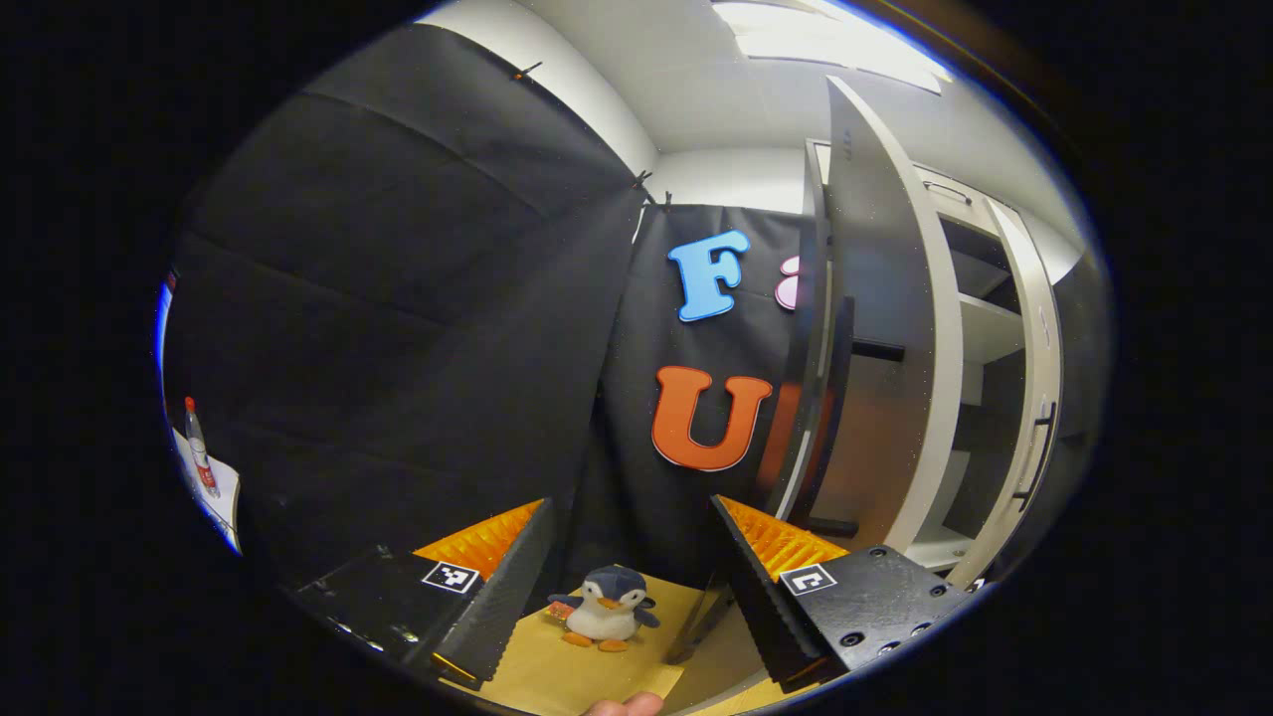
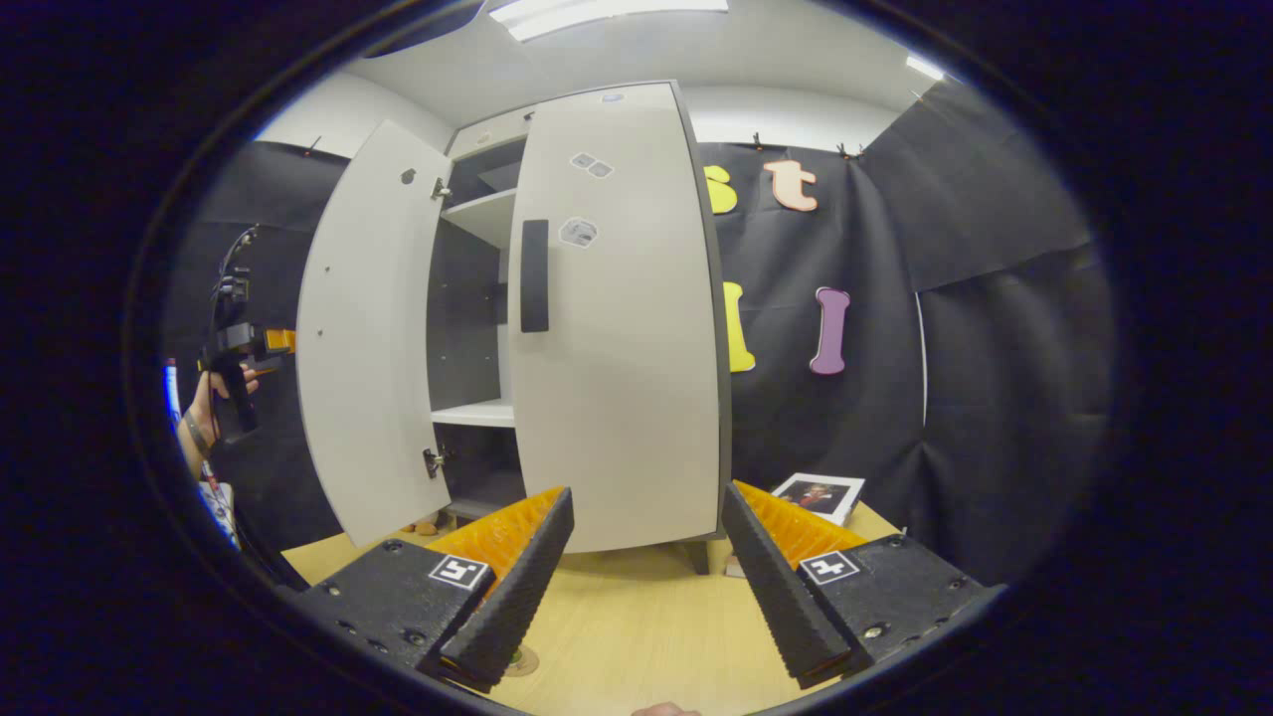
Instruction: Grasp the bottle in the cabinet with the left hand and place it on the coaster, then close the right door with the right hand and the left door with the left hand.
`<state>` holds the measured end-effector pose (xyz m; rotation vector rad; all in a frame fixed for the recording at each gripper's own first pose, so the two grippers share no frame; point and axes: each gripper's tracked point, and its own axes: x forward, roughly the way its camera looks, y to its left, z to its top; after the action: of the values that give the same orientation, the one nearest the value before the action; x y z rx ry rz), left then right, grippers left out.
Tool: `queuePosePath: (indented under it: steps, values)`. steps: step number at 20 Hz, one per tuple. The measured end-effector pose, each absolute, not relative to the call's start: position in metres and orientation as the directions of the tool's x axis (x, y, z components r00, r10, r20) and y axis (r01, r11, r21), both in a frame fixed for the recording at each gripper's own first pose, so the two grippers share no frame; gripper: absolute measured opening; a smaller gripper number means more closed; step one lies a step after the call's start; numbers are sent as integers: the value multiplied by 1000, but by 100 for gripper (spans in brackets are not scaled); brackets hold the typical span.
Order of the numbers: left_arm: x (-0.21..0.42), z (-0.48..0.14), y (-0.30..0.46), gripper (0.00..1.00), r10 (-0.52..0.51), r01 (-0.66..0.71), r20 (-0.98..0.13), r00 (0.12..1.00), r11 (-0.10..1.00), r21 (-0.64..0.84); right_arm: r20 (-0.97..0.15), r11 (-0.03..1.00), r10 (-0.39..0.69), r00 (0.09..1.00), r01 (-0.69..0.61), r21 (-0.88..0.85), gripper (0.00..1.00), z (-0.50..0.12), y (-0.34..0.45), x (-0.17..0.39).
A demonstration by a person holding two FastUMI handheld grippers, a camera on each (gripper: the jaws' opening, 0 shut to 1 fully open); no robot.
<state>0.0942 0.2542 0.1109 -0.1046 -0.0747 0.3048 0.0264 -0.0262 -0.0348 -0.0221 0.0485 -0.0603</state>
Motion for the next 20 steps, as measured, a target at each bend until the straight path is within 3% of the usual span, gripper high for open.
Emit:
queuePosePath:
  steps: [1,2,8,14,15,20]
  values:
    - [93,111,251,100,291,-283,55,955,952,-117,-46,998,-60,997,59,-25,99,-34,-27,29]
    - [95,111,247,93,276,-268,54,960,956,-115,-41,998,-56,998,55,-27,99,-33,-26,30]
    - [98,107,189,92,174,-170,44,984,982,-80,-4,999,-23,1000,23,-29,94,-17,-15,35]
    - [129,98,118,92,-44,43,0,999,988,-146,31,999,-30,999,31,-22,99,2,-17,30]
    - [133,95,112,96,-52,51,-1,999,987,-150,37,999,-38,999,39,-24,99,3,-19,27]
    - [141,102,105,94,-72,75,36,997,993,-95,55,996,-83,995,84,-13,99,14,-26,14]
